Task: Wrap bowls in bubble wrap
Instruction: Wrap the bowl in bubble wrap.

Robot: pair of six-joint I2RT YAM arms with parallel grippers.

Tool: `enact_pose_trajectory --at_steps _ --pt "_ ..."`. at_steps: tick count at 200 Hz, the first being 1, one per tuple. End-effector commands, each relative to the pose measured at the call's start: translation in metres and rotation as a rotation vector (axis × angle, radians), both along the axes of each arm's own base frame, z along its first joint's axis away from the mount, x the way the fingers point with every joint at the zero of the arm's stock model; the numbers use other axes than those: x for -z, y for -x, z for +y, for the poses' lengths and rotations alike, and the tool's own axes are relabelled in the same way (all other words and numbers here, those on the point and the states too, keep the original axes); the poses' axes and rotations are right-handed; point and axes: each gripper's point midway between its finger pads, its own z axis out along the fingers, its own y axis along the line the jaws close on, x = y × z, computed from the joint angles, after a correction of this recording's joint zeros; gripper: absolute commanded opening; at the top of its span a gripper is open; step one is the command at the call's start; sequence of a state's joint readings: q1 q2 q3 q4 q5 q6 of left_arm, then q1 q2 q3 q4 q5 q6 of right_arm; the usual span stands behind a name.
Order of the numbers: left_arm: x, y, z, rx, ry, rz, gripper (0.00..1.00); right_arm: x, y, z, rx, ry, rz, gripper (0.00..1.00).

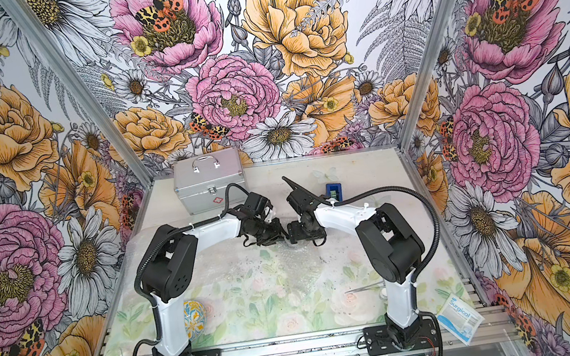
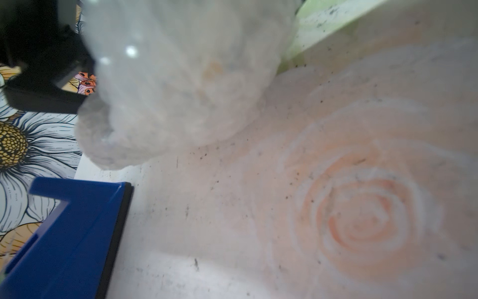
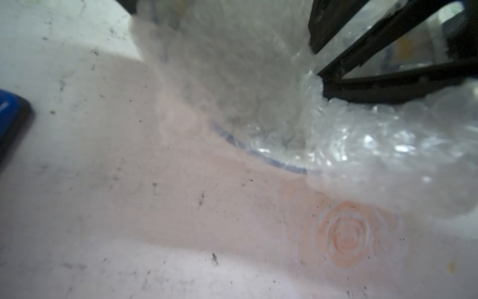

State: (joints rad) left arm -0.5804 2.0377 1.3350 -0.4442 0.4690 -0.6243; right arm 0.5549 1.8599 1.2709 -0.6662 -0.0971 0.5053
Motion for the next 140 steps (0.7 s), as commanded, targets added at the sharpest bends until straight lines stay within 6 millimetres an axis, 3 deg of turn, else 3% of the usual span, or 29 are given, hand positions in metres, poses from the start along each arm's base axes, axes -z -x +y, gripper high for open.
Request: enact_pose_trajectory --at_steps 1,27,43,77,110,120,140 --pt "0.013 0.005 0.002 -0.01 -0.032 0.015 0.17 -0.029 -0.001 -0.016 0.053 0.0 -0.065 0.79" --pt "0.011 0.001 0.005 -0.03 -0.046 0.0 0.14 -0.043 0.006 -0.033 0.104 -0.026 -0.078 0.81" --pt "0.008 -0.001 0.006 -0.041 -0.041 -0.004 0.12 -0.04 0.013 -0.035 0.101 -0.033 -0.054 0.81" --pt "-0.006 -0.005 0.004 -0.054 -0.015 -0.036 0.13 -0.02 0.019 -0.029 0.064 -0.022 0.014 0.85" --pt "-0.016 -0.002 0.0 -0.058 0.008 -0.051 0.18 -0.018 0.014 -0.02 0.044 -0.032 0.02 0.9" --pt "-0.018 -0.001 -0.002 -0.059 0.022 -0.05 0.23 -0.018 0.014 -0.019 0.043 -0.031 0.022 0.9" --pt "-0.023 -0.001 -0.002 -0.082 0.053 -0.051 0.48 -0.012 0.015 -0.019 0.038 -0.021 0.037 0.88"
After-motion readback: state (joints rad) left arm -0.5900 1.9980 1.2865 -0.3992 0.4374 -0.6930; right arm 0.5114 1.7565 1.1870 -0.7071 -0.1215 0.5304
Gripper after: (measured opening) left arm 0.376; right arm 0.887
